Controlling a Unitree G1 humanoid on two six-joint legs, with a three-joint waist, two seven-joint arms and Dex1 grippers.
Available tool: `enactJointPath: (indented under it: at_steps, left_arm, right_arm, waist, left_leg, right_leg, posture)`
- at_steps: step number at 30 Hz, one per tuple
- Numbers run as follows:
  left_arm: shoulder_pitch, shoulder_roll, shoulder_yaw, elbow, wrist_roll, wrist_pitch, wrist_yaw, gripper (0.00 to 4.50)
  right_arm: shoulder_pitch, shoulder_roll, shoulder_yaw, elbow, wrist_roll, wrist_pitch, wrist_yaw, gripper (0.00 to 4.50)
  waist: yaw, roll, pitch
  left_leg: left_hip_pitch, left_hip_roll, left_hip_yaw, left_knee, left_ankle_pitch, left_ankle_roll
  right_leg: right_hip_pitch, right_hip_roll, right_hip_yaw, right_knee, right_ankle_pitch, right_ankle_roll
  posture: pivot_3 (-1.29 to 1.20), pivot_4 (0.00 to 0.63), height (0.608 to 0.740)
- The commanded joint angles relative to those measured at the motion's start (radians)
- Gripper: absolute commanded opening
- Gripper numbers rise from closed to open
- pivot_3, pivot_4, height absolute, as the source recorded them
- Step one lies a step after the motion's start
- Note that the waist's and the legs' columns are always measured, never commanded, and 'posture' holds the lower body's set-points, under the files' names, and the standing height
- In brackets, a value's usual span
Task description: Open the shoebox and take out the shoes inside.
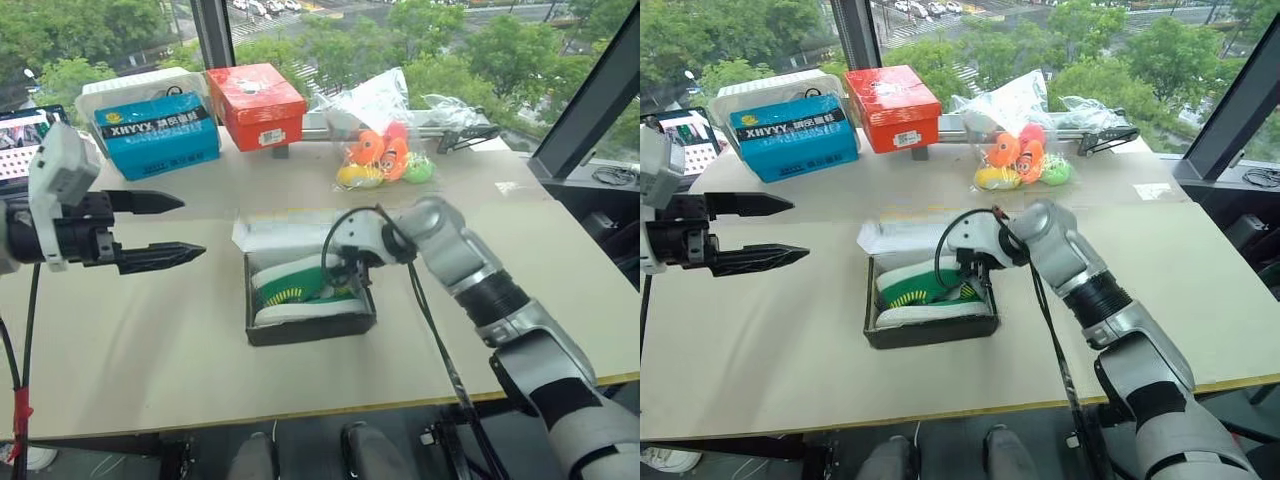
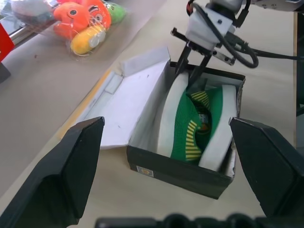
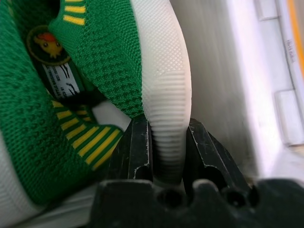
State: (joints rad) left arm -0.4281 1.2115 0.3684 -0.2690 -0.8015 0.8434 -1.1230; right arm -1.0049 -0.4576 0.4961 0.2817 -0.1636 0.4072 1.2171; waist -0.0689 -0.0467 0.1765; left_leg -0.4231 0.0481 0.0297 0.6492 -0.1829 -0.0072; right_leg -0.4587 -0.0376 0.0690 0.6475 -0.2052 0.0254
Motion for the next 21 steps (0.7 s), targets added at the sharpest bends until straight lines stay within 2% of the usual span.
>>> enactJointPath:
  at_steps: [1,8,14,21]
  left_arm:
    - [-0.027,0.003,0.007,-0.001,0.01,-0.03,0.001,4.5]
    - [-0.027,-0.002,-0.002,-0.005,0.015,-0.032,0.001,4.5]
    - [-0.033,-0.005,-0.012,-0.001,0.02,-0.037,0.0,4.5]
    - [-0.05,-0.012,-0.032,0.007,0.028,-0.046,-0.001,4.5]
  right_arm:
    - [-0.035,0.012,-0.042,-0.007,0.013,0.014,-0.021,0.75]
    - [-0.036,-0.04,-0.081,-0.159,0.076,0.091,0.045,0.75]
    - [-0.057,-0.071,-0.147,-0.312,0.197,0.255,0.103,0.75]
    - [-0.072,-0.077,-0.148,-0.283,0.221,0.268,0.061,0.75]
  waist:
    - [-0.001,0.0,0.0]
    - [0.002,0.0,0.0]
    - [0.004,0.0,0.0]
    - [0.005,0.0,0.0]
  left_leg:
    - [0.0,0.0,0.0,0.0,0.0,0.0]
    - [-0.001,0.0,0.0,0.0,0.0,0.0]
    - [-0.001,0.0,0.0,0.0,0.0,0.0]
    - [0.0,0.0,0.0,0.0,0.0,0.0]
  right_leg:
    - [0.0,0.0,0.0,0.0,0.0,0.0]
    - [0.0,0.0,0.0,0.0,0.0,0.0]
    - [0.0,0.0,0.0,0.0,0.0,0.0]
    - [0.0,0.0,0.0,0.0,0.0,0.0]
  posture:
    - [0.0,0.15,0.74]
    - [0.0,0.15,0.74]
    - [0.0,0.15,0.74]
    - [0.0,0.15,0.74]
